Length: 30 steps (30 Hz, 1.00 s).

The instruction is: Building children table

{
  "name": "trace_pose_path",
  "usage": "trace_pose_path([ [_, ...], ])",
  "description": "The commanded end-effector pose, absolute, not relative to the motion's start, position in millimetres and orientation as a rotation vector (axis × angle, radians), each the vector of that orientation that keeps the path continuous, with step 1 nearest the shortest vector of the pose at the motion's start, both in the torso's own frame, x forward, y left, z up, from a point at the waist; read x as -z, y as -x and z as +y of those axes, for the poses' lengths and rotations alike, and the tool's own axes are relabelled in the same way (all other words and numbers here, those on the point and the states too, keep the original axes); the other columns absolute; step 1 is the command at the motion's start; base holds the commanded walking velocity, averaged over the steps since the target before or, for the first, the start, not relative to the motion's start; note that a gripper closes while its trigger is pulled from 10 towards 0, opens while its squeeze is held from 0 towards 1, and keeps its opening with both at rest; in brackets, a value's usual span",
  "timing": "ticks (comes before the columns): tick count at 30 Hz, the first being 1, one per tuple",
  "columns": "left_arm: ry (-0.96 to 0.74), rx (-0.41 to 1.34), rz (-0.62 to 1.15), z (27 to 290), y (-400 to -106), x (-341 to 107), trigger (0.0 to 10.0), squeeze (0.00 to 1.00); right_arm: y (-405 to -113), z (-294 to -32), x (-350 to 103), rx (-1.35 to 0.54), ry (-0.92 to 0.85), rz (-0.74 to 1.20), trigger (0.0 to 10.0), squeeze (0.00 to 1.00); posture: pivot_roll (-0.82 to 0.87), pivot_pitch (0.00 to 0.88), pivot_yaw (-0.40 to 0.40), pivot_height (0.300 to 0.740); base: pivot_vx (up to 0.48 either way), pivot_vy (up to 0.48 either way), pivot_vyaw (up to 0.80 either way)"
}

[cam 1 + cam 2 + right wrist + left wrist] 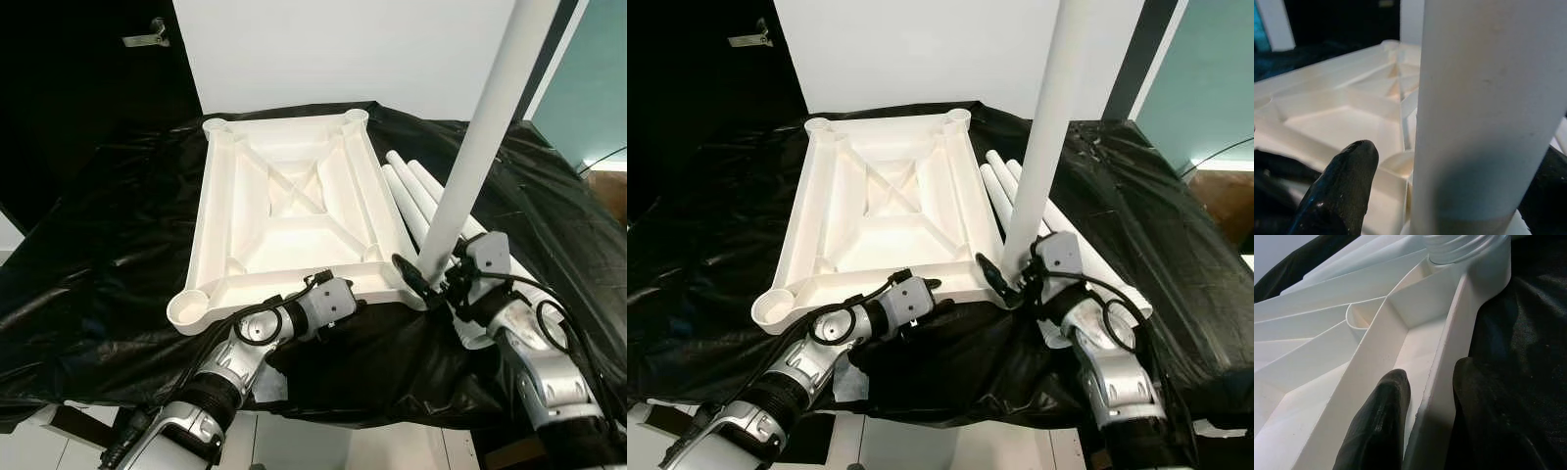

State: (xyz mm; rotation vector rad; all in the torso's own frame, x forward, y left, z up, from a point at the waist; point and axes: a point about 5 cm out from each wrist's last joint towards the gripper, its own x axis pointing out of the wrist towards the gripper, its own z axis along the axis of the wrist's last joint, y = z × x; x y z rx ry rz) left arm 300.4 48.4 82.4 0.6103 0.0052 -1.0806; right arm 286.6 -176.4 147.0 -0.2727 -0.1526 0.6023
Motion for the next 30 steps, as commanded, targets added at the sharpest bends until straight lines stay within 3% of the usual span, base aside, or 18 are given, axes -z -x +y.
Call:
trace_pose_path([
  [1, -0.614, 1.117, 0.178, 56, -288, -51, 10.0, 0.0, -286, -176, -140, -0.656, 0.258, -0.101, 10.0, 0.0, -0.07, 0.017, -0.013, 0.74, 0.0, 0.0, 0.0],
  [9, -0.619, 1.11, 0.18, 58, -290, -51, 10.0, 0.0, -279, -180, -134, -0.824, 0.279, 0.006, 10.0, 0.0, -0.07, 0.014, -0.01, 0.74, 0.0, 0.0, 0.0],
  [27, -0.629, 1.115, 0.18, 59, -291, -51, 10.0, 0.0, -273, -175, -113, -0.869, 0.239, 0.097, 9.8, 0.0, -0.06, 0.008, -0.007, 0.74, 0.0, 0.0, 0.0],
  [28, -0.63, 1.114, 0.18, 60, -291, -51, 10.0, 0.0, -272, -174, -111, -0.877, 0.235, 0.105, 4.8, 0.0, -0.06, 0.008, -0.007, 0.74, 0.0, 0.0, 0.0],
  [29, -0.63, 1.114, 0.18, 60, -291, -51, 10.0, 0.0, -272, -174, -111, -0.877, 0.235, 0.105, 4.8, 0.0, -0.06, 0.008, -0.007, 0.74, 0.0, 0.0, 0.0],
  [30, -0.632, 1.113, 0.181, 61, -291, -51, 10.0, 0.0, -271, -174, -110, -0.882, 0.231, 0.109, 0.0, 0.0, -0.06, 0.007, -0.007, 0.74, 0.0, 0.0, 0.0],
])
